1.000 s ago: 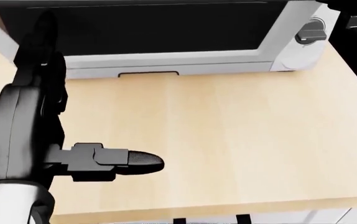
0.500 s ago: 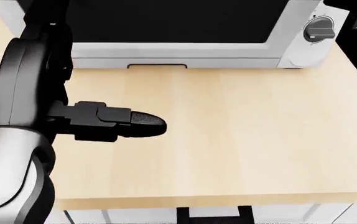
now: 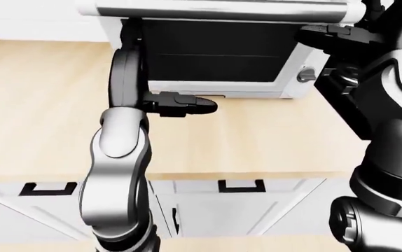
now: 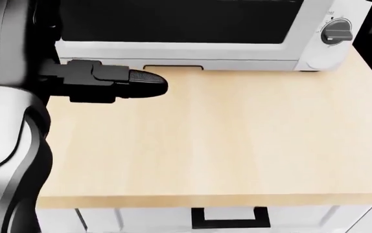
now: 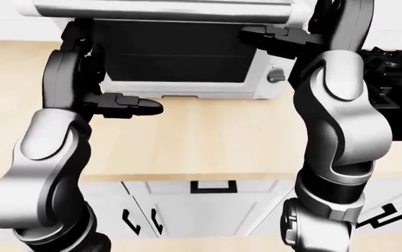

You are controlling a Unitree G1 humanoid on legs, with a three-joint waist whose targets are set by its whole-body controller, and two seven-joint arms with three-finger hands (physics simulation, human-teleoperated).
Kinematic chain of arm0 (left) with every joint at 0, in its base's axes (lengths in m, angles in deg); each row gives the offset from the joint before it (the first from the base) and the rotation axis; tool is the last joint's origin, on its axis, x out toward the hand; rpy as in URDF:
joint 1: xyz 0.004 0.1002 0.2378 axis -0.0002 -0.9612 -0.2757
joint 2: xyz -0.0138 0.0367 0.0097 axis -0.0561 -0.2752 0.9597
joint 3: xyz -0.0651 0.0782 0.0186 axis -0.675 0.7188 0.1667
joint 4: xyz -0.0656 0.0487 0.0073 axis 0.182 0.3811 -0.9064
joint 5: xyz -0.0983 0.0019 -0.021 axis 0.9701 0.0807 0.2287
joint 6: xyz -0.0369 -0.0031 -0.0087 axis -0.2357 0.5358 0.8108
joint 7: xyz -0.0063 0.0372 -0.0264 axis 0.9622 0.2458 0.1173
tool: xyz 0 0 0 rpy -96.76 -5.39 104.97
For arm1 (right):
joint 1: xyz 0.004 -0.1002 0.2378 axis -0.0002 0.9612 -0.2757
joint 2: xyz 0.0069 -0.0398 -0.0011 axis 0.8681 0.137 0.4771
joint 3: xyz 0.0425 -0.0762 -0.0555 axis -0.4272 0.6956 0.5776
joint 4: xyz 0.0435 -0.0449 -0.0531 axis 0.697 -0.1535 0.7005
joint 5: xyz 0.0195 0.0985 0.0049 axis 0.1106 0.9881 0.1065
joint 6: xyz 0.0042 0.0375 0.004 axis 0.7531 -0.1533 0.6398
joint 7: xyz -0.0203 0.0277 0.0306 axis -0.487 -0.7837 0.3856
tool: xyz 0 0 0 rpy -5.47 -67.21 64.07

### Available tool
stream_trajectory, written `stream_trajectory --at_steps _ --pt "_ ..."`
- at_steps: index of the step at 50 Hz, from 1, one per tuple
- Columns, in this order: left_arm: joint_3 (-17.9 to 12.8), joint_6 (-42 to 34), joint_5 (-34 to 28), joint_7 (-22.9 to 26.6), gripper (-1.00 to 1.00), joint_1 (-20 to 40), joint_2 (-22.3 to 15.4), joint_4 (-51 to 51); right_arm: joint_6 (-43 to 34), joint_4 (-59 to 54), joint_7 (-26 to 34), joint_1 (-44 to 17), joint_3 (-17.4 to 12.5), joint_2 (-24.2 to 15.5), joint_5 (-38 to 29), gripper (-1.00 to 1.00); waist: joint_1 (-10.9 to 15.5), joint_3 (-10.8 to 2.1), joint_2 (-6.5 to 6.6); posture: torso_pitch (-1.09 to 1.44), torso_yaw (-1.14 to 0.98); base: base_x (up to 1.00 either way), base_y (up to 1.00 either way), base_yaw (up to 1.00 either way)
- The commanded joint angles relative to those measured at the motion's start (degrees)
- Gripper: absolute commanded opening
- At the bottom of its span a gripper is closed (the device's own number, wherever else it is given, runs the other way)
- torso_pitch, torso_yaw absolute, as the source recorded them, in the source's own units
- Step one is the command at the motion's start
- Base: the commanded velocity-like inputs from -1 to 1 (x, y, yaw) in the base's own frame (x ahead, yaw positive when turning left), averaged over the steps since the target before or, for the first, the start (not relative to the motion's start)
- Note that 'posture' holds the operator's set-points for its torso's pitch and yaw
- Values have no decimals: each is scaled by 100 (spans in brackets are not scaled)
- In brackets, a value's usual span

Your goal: Close the toaster oven door.

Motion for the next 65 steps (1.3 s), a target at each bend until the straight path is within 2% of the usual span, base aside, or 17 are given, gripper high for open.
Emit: stream_trajectory --at_steps 1,14,23,34,65 --pt "16 178 28 0 100 99 -1 -69 152 141 7 -169 -64 -78 -20 100 -2 -136 -12 0 0 0 0 0" --pt "6 382 196 116 100 53 45 402 105 193 -77 -131 -90 -71 43 100 3 -154 9 0 0 0 0 0" --pt "-170 656 385 173 100 520 -107 1122 112 170 -79 -134 -86 -92 44 100 12 -158 16 0 0 0 0 0" --pt "-295 919 561 140 100 796 -275 1619 136 167 -50 2 -66 -60 -36 100 7 -150 22 0 0 0 0 0" --pt "-378 1265 1114 65 100 1500 -432 2841 77 147 -5 19 -109 -61 -151 100 33 -153 17 0 0 0 0 0"
